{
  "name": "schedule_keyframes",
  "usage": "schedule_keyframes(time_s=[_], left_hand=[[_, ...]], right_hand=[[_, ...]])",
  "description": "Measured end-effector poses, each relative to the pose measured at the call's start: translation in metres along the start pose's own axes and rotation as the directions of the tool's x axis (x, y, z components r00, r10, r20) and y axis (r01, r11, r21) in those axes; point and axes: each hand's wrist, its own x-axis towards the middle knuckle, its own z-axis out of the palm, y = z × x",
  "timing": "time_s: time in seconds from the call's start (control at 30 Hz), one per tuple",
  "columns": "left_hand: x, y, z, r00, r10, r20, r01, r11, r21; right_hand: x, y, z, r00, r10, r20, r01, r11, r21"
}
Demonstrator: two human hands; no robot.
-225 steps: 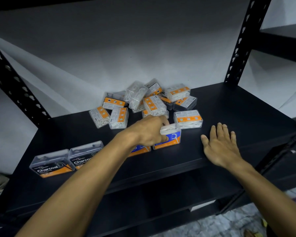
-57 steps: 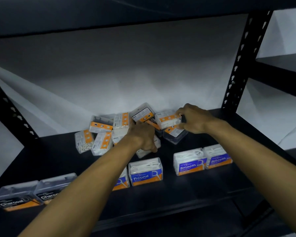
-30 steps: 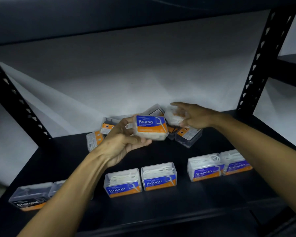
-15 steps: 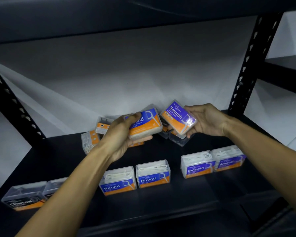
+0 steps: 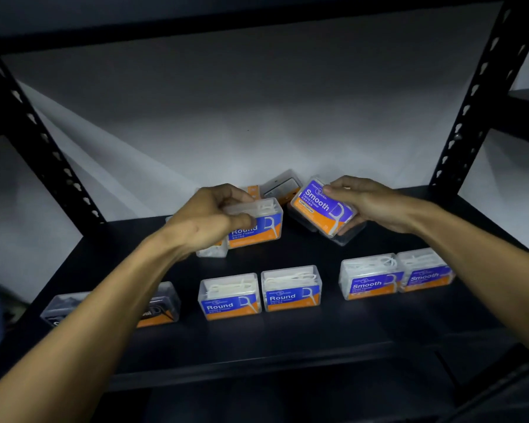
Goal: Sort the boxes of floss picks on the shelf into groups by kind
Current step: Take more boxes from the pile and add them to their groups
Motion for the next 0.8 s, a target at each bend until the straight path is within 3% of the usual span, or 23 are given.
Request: schedule_keyframes(time_s=[0.2,0.37,0.8], left_hand=[[-0.009,-0.017,-0.016,0.992,-0.028,0.121,0.002,0.978,0.21],[-0.01,-0.034,-0.016,0.979,-0.114,0.171,0.049,0.938,0.344],[-0.006,-0.049,-0.007,0.955,-0.147,0.259,0.023,0.903,0.429]], right_hand=[[-0.008,-0.006,0.001,0.999,-0.012,0.03,0.02,0.958,-0.287],[-0.018,-0.011,-0.003,0.998,0.027,0.05,0.005,0.832,-0.555],[-0.031,0.009,-0.011,0.99,0.114,0.085,-0.012,0.664,-0.747]])
